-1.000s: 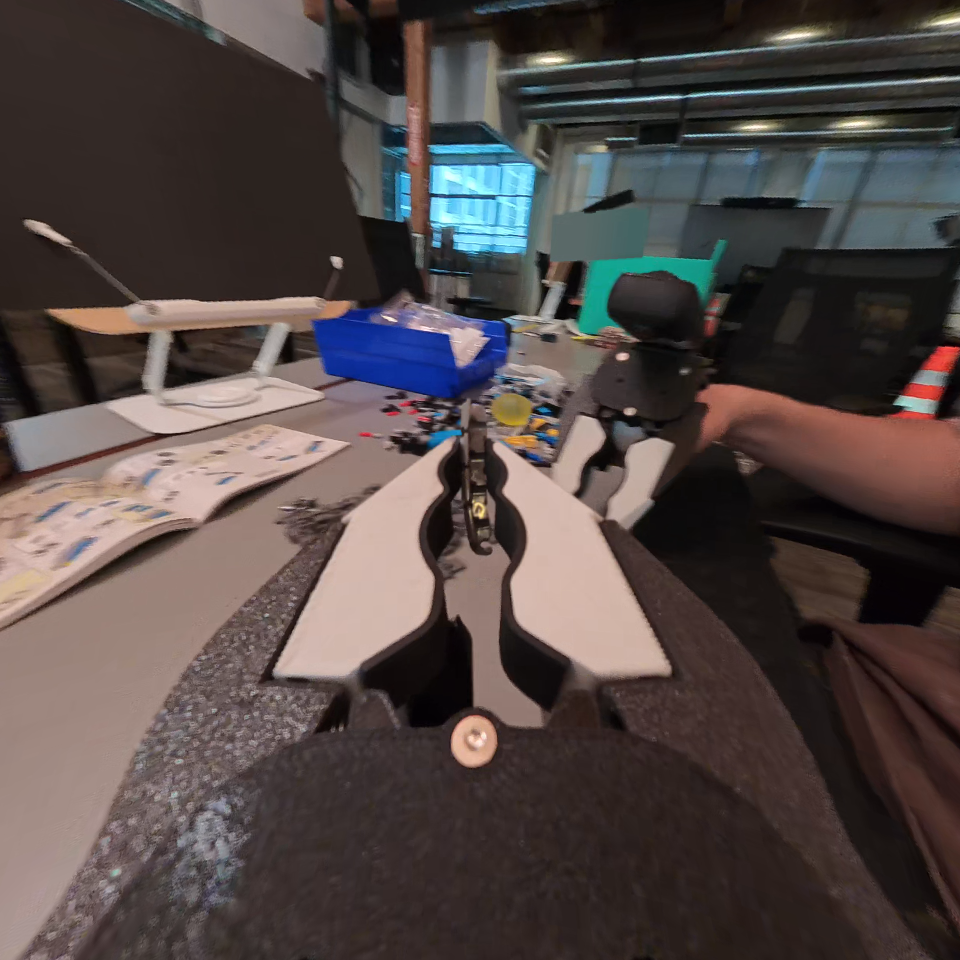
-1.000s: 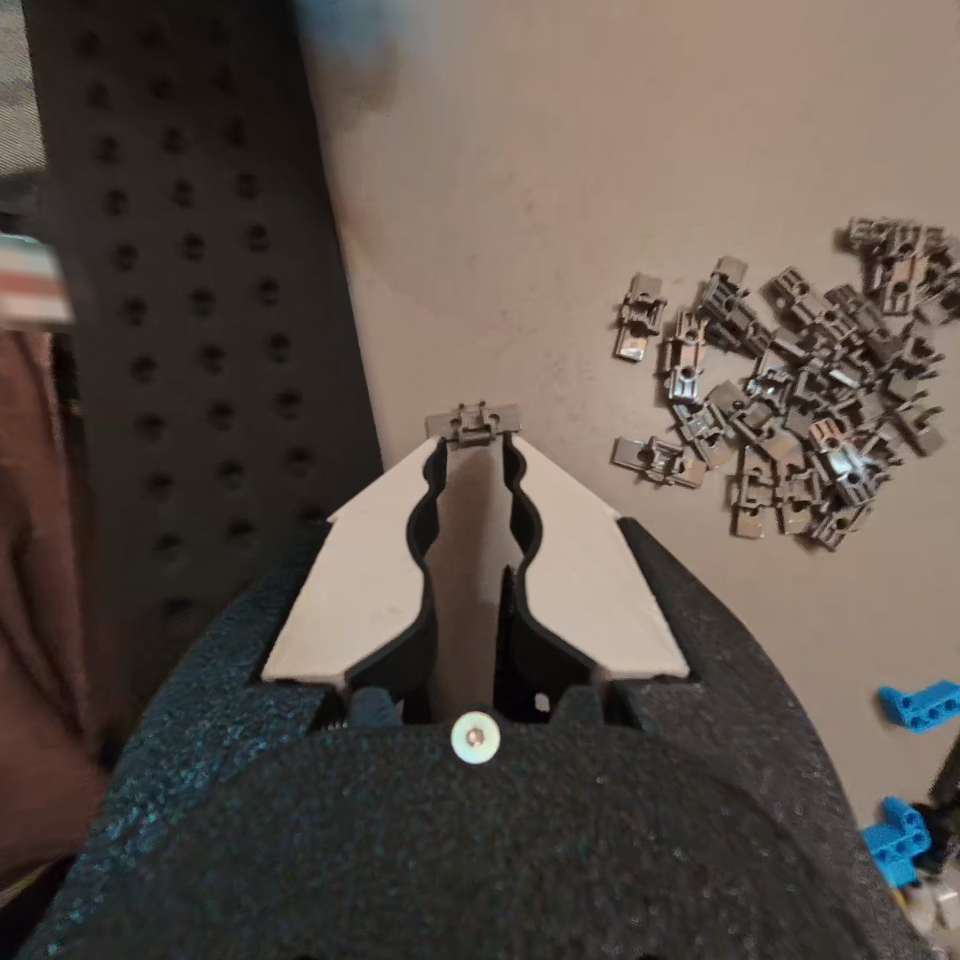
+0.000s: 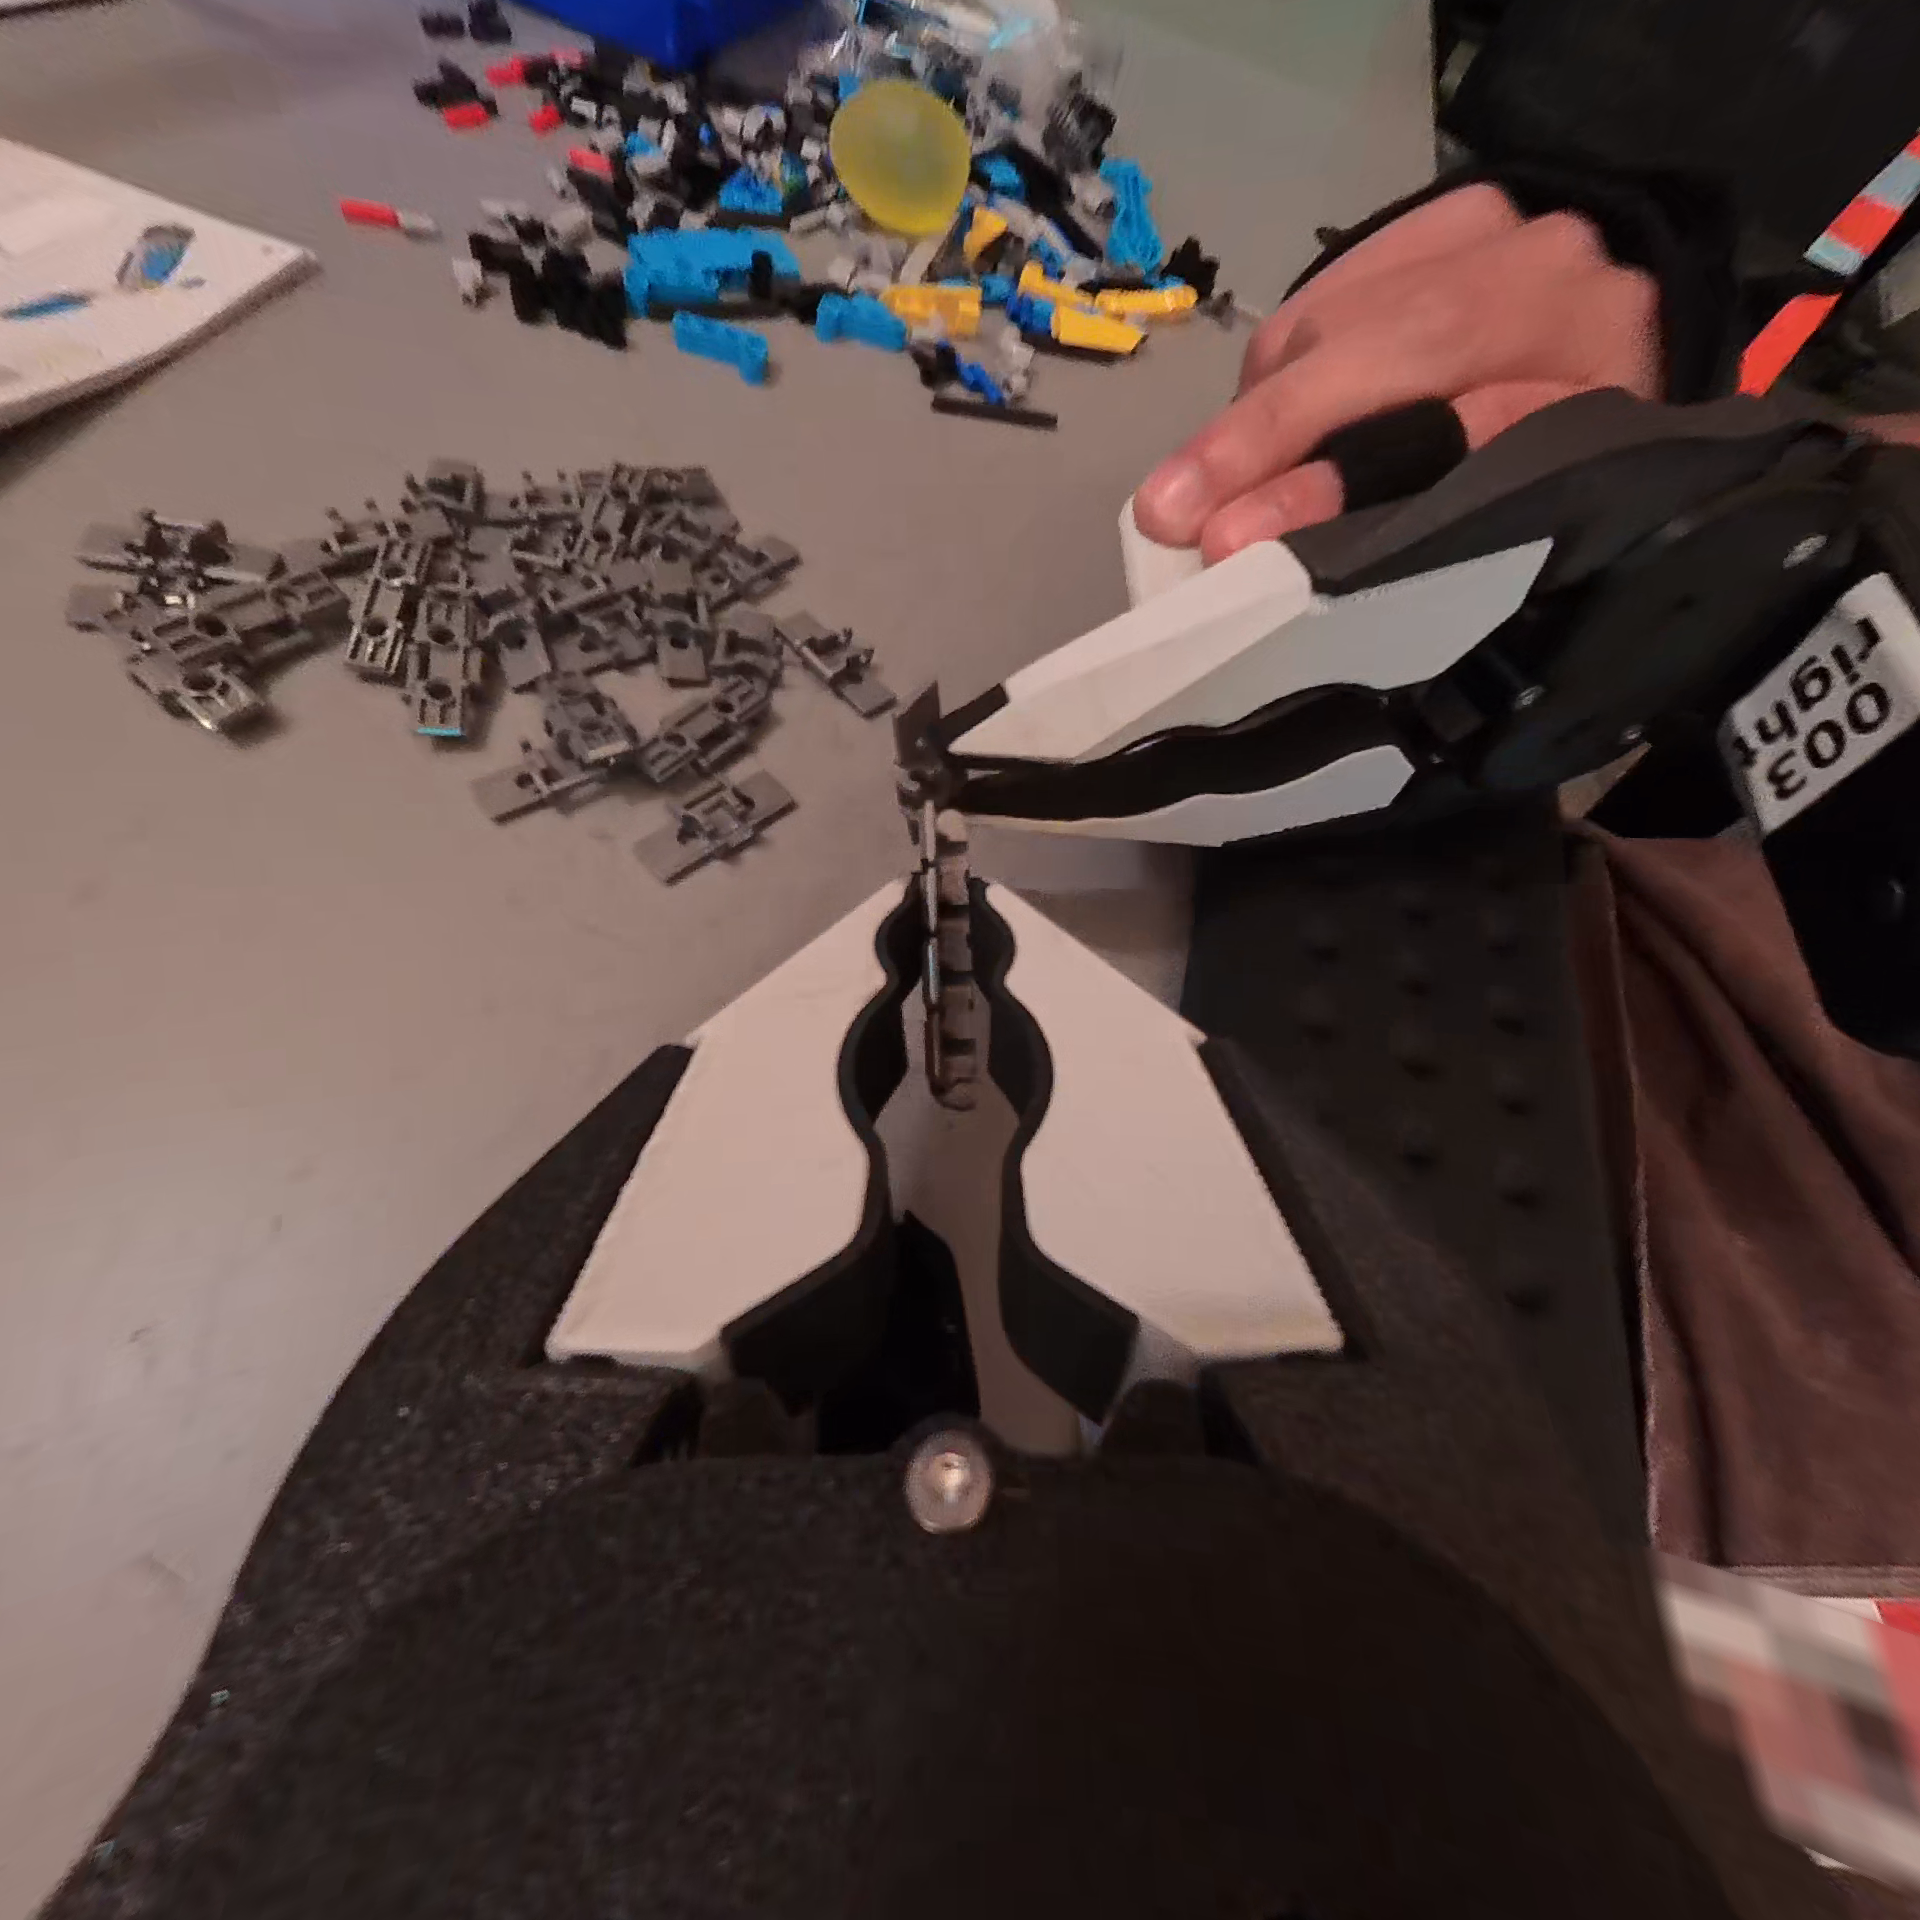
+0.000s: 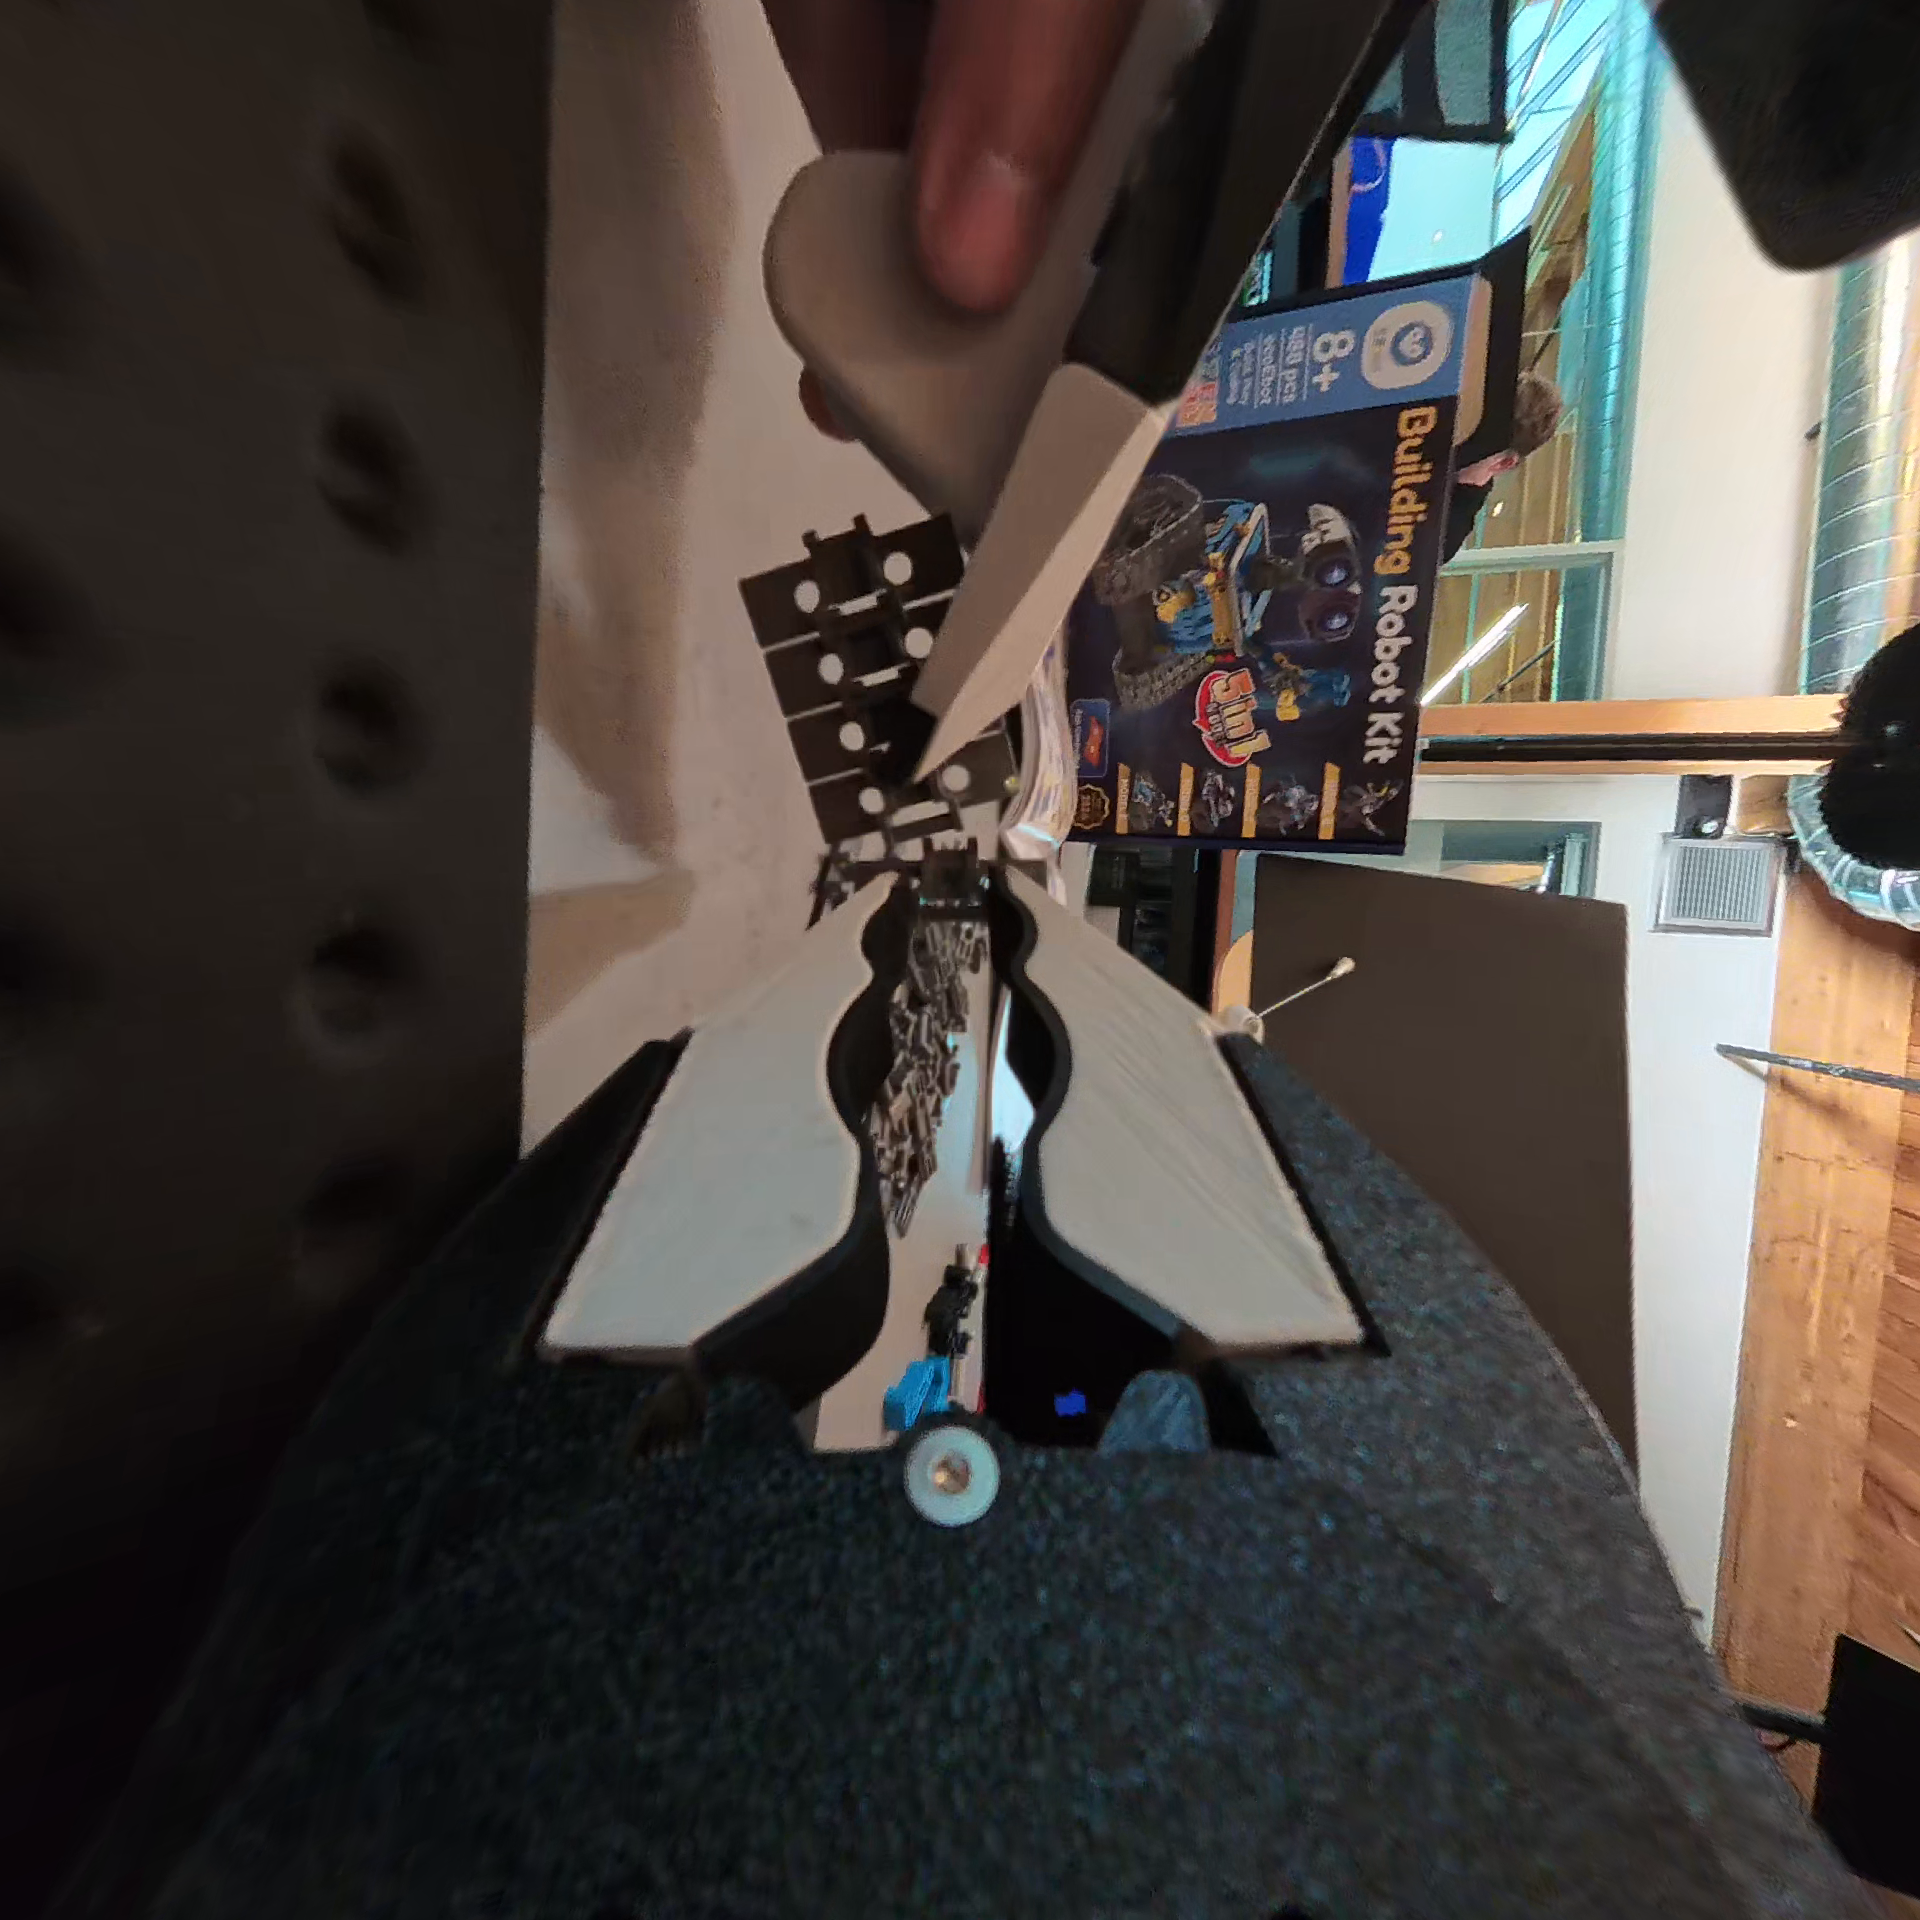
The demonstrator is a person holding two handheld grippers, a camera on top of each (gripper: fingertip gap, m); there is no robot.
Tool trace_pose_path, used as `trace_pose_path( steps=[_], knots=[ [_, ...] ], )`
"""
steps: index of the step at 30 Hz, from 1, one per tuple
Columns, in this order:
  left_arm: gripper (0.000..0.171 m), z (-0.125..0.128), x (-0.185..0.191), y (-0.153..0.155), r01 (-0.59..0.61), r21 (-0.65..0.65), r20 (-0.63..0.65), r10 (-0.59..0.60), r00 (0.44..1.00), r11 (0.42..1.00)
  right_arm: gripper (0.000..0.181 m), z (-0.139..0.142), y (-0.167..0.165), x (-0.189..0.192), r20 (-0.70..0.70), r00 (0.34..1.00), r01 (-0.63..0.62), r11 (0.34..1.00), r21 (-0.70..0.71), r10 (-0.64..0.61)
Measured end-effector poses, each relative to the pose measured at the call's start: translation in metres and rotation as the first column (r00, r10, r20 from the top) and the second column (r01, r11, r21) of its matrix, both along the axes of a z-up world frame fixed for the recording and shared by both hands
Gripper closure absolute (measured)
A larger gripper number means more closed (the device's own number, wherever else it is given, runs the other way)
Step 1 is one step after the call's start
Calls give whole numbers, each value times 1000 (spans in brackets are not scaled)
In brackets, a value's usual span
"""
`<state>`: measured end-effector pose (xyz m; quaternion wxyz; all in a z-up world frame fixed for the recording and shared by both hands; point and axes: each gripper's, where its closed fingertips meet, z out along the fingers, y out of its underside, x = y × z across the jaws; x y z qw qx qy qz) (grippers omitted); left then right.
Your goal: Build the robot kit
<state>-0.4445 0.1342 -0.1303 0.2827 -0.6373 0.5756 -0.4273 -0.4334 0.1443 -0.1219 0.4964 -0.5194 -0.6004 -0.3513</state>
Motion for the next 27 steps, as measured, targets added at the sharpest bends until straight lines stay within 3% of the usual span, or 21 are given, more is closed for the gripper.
trace_pose_path(
  steps=[5,9,14,27],
  knots=[
    [164,-16,3,0,-4,46,-99,9,995,999,167,-8,-2,-4,33,999,-12,1000,-25,13],
    [164,-20,3,8,-57,54,-121,63,991,997,166,-22,0,3,-17,999,25,987,-159,-28],
    [164,-18,3,8,-51,11,-115,52,992,999,167,-19,0,2,6,1000,6,993,-120,-5],
    [164,-20,3,10,-65,-23,-123,62,990,998,167,-26,3,-4,9,999,-31,982,-187,33]
  ],
)
